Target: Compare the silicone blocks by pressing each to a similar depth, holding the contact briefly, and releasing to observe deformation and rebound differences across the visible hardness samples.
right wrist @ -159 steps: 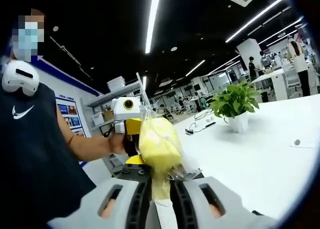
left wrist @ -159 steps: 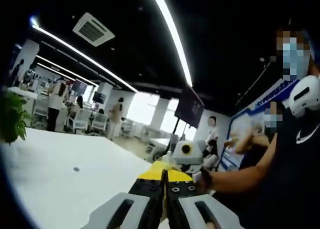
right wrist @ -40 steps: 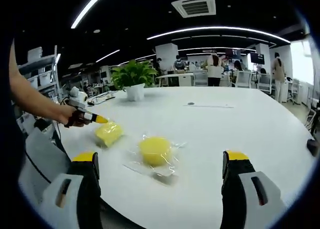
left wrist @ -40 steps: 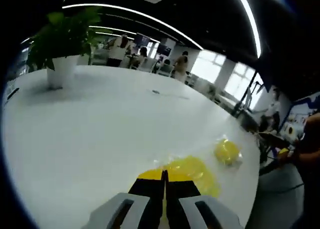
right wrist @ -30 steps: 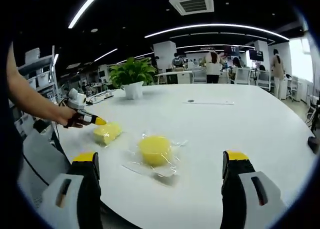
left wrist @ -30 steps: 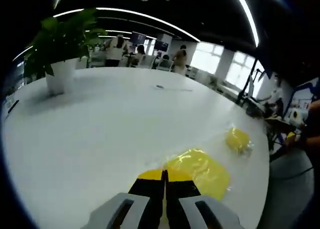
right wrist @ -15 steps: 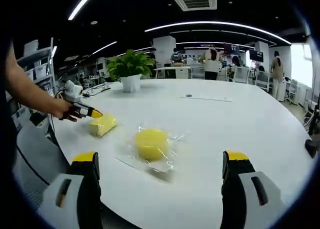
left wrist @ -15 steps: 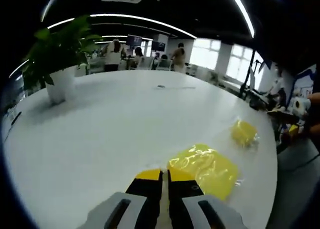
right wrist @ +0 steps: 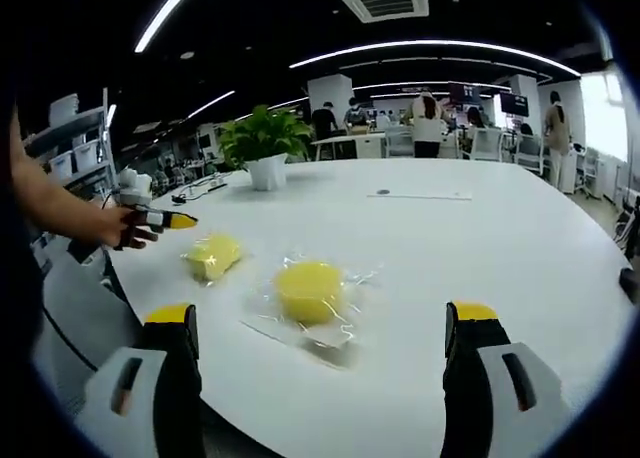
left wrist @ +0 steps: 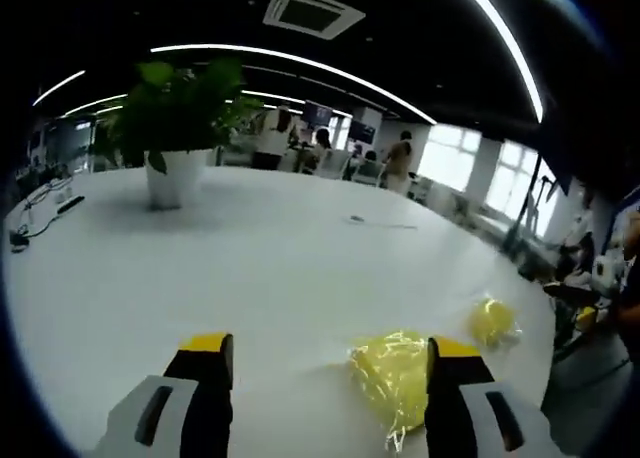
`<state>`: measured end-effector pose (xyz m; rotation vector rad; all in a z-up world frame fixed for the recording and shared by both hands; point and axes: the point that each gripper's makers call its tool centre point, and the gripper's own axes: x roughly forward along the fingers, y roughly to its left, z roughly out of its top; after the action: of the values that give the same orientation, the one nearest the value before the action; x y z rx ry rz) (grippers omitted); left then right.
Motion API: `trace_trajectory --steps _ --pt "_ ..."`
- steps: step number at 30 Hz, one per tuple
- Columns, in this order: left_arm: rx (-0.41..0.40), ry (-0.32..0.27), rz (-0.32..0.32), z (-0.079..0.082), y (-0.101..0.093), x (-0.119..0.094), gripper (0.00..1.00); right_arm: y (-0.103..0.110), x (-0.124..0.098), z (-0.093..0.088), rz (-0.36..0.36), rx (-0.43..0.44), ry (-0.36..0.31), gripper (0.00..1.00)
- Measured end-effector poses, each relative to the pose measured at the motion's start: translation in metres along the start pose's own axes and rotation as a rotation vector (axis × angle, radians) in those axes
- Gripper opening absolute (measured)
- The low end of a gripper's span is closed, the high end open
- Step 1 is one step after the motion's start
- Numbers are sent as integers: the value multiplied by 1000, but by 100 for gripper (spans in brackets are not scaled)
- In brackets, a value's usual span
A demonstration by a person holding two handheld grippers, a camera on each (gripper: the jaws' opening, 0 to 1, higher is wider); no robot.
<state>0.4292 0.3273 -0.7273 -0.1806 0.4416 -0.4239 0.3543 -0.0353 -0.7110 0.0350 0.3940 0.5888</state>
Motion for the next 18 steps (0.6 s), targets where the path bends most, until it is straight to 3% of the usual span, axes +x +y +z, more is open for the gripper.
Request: trace_trajectory --steps 5,13,16,18 --pt "36 -24 1 0 -17 -29 87 1 -1 4 6 15 -6 96" --pt "22 -16 -17 -23 -39 -67 99 -5 -3 2 13 -21 21 96" --pt "47 -14 -23 -26 -48 -79 100 -6 -4 2 26 -2 34 96" --pt "22 -32 -28 -26 -51 -86 100 -7 -4 4 24 2 35 96"
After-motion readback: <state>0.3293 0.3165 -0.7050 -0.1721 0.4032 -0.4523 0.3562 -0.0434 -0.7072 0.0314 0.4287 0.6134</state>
